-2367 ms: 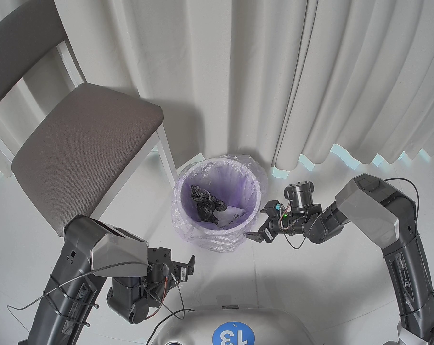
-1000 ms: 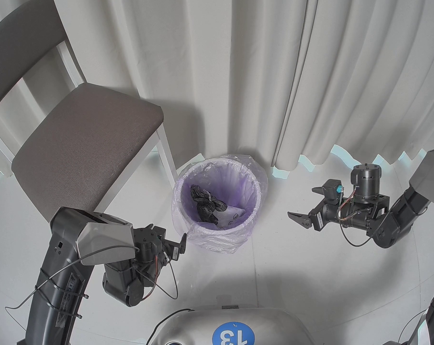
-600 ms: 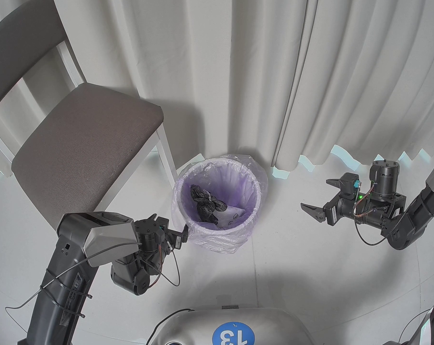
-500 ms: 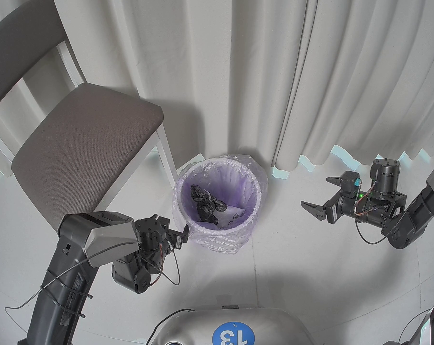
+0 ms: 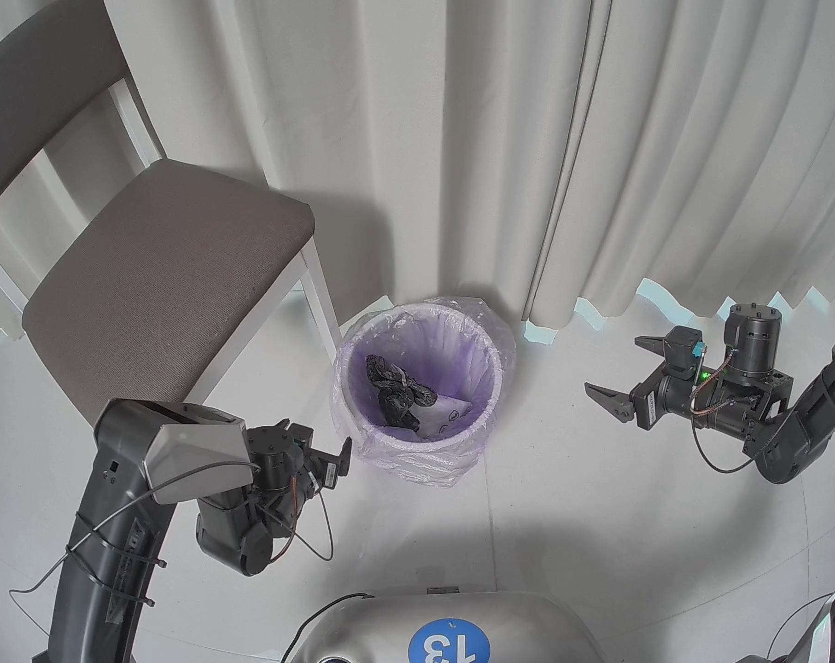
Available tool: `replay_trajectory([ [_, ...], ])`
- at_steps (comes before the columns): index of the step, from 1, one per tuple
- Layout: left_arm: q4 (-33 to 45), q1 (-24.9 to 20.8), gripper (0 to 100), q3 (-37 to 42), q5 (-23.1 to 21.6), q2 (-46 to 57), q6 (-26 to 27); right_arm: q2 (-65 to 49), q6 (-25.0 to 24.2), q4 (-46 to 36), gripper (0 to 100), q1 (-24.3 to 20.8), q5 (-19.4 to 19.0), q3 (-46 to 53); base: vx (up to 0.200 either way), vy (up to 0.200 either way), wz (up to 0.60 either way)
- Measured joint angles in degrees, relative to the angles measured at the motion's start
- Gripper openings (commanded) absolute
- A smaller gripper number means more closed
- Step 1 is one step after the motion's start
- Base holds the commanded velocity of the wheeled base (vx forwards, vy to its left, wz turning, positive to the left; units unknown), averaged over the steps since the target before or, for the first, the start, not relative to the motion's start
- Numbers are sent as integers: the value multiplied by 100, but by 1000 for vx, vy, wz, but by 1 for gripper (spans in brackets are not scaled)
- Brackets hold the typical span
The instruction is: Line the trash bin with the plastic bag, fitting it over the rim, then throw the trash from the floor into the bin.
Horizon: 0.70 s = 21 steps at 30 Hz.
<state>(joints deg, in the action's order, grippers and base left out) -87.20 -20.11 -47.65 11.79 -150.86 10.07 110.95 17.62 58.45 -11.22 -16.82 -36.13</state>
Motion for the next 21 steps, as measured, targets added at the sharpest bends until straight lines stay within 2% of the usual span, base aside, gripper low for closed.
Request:
replay_trajectory([
  [2,-126,24,100,496,-2,356,-50,-139,-112,37,100,0,18,135,0,0,0],
  [7,-184,41,100,1103,-20,1007,-206,-354,-451,513,100,0,139,488,0,0,0],
  [11,-182,-74,100,1517,-46,1610,-327,-505,-796,1142,100,4,566,874,0,0,0],
  [17,-173,-321,100,1825,-68,2225,-450,-594,-922,1323,100,-52,1045,1189,0,0,0],
  [21,-178,-500,100,1990,-121,2669,-597,-624,-970,1395,100,-94,1226,1229,0,0,0],
])
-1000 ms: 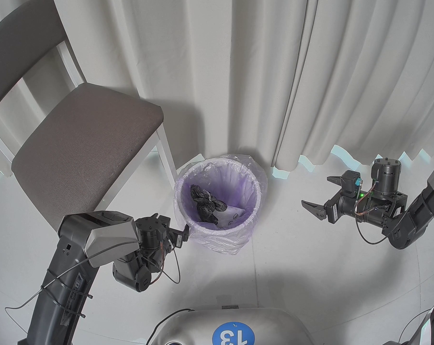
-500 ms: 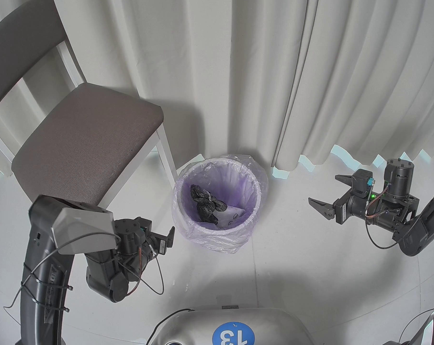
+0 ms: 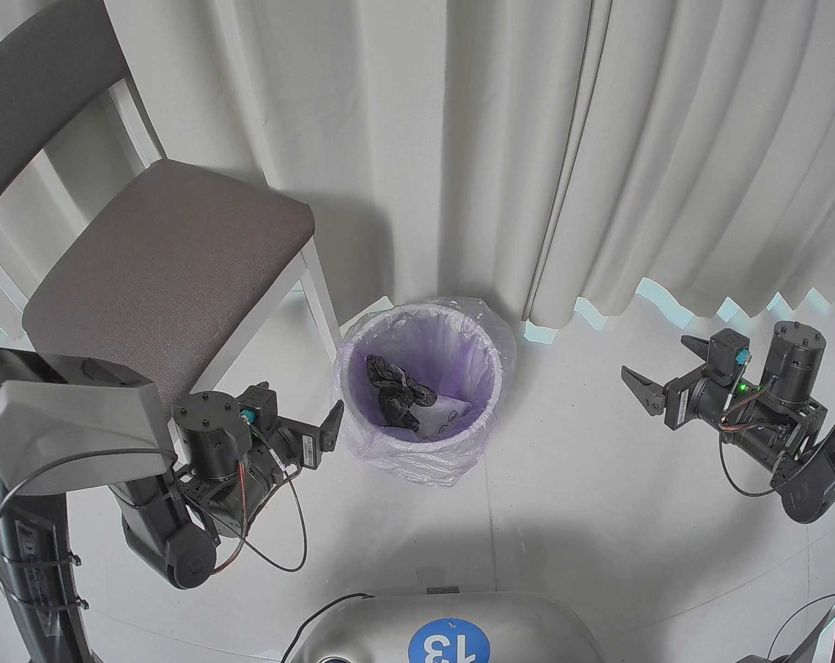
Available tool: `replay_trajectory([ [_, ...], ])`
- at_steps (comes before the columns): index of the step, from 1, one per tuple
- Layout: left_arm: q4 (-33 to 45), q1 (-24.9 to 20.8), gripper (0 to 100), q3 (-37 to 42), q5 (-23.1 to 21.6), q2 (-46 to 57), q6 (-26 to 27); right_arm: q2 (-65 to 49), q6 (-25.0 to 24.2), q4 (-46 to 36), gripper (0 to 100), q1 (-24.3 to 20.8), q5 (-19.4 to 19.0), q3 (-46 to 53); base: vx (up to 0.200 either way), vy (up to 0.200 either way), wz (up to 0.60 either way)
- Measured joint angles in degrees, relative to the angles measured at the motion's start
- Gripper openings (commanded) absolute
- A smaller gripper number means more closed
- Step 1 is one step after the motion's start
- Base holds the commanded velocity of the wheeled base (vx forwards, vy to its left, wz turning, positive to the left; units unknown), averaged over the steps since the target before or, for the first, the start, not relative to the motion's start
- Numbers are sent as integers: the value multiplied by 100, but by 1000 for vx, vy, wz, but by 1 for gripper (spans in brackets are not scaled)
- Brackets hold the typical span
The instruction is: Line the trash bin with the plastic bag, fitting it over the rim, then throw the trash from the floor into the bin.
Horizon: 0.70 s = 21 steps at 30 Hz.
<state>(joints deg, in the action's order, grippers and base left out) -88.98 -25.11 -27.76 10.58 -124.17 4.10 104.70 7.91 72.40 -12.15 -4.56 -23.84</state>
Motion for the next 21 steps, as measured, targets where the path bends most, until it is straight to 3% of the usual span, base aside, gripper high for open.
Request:
replay_trajectory([
  [10,7,-223,100,417,-517,1197,-172,-379,-318,35,100,39,71,-280,0,0,0],
  [21,5,-193,100,-208,-651,1833,-194,-652,-378,24,100,138,79,-908,0,0,0],
])
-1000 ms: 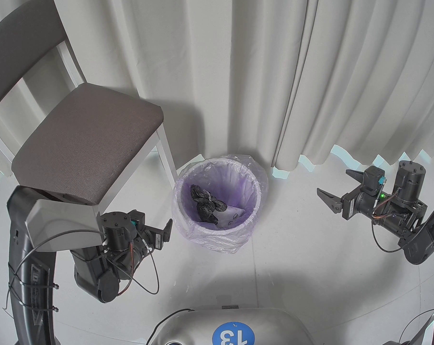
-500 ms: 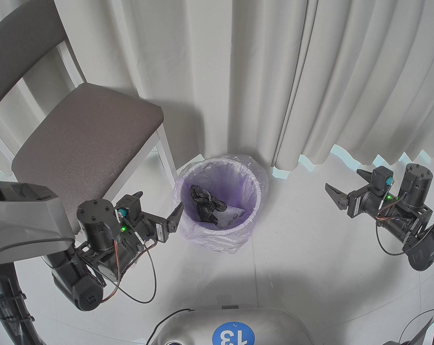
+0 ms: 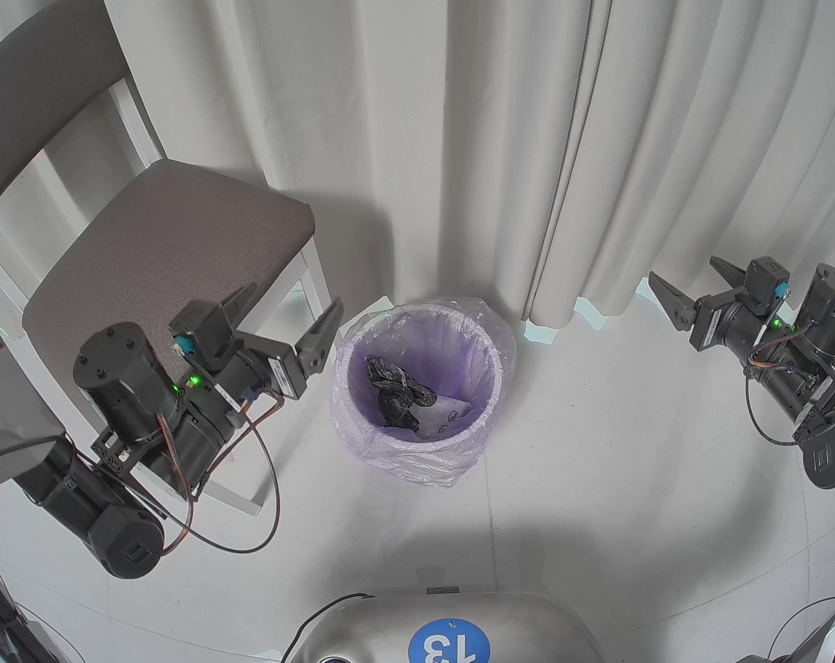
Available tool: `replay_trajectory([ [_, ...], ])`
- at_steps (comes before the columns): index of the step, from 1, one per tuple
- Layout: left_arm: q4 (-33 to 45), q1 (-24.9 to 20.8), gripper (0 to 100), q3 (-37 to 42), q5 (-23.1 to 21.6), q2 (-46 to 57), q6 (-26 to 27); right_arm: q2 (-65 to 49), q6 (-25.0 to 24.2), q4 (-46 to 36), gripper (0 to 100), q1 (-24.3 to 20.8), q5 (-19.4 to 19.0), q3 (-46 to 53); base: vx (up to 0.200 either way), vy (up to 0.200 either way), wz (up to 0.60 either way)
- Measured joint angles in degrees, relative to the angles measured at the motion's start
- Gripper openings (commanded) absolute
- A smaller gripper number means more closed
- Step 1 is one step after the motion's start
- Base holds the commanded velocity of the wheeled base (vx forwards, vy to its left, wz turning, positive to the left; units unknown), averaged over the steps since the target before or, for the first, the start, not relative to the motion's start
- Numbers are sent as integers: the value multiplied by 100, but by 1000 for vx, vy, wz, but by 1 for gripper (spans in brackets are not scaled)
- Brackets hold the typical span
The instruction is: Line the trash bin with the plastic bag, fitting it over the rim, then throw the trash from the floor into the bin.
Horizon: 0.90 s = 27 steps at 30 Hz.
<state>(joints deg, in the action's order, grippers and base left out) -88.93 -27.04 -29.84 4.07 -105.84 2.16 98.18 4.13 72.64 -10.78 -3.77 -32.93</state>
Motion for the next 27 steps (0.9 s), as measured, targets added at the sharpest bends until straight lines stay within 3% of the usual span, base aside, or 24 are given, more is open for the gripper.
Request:
replay_trajectory([
  [11,1679,323,100,-1290,-11,416,13,-28,-1,-641,100,85,10,-952,0,0,0],
  [19,3338,783,100,-2319,46,851,104,-28,10,-1785,100,128,-26,-1894,0,0,0],
  [27,4063,1342,100,-2790,217,1053,486,22,130,-2965,100,299,-57,-2727,0,0,0],
])
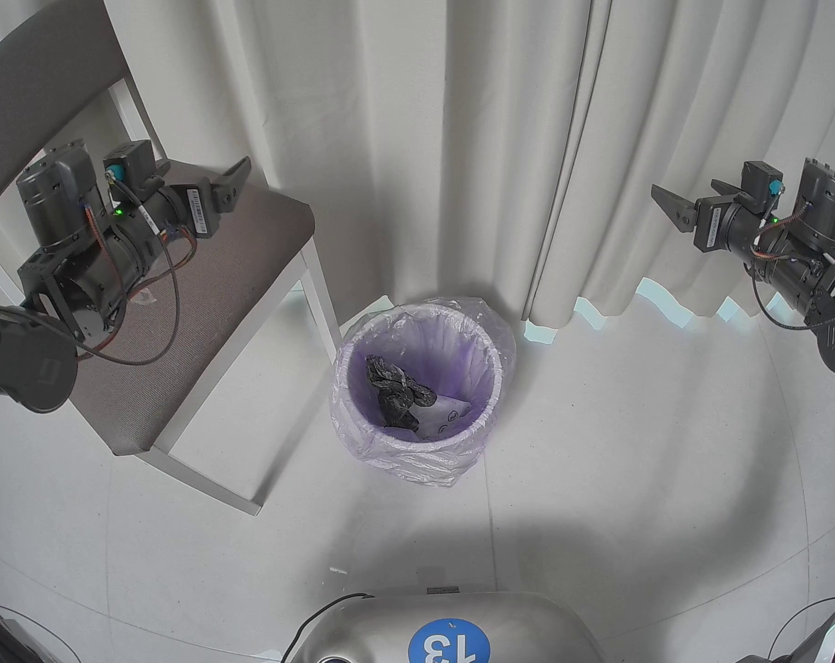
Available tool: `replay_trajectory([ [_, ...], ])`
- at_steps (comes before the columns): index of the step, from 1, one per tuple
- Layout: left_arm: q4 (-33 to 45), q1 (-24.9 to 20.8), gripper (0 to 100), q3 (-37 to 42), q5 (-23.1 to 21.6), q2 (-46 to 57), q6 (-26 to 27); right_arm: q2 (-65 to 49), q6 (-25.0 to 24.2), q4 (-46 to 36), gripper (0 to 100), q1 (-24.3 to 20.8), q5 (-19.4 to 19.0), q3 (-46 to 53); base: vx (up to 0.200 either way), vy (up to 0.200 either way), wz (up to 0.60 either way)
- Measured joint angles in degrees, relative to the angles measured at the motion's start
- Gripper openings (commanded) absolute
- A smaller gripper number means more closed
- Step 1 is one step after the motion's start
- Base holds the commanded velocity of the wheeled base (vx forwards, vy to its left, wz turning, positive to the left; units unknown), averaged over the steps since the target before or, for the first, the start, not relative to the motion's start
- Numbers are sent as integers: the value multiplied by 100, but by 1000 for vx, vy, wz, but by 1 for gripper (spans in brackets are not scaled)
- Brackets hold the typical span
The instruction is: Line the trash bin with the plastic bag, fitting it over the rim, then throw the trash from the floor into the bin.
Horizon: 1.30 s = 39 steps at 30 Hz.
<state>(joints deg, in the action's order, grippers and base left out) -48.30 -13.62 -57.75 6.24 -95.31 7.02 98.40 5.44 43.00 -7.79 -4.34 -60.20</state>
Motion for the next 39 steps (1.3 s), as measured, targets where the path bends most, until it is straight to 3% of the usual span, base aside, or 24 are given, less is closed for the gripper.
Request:
replay_trajectory([
  [10,937,257,100,-269,449,217,116,-61,479,-1336,100,190,46,-645,0,0,0],
  [18,1297,445,100,-179,864,443,584,-80,1103,-1657,100,664,268,-673,0,0,0],
  [29,1762,585,100,-199,853,1002,611,-478,1026,-1612,100,800,421,-579,0,0,0],
  [39,2348,692,100,33,864,1899,573,-985,560,-1270,100,812,586,-650,0,0,0],
])
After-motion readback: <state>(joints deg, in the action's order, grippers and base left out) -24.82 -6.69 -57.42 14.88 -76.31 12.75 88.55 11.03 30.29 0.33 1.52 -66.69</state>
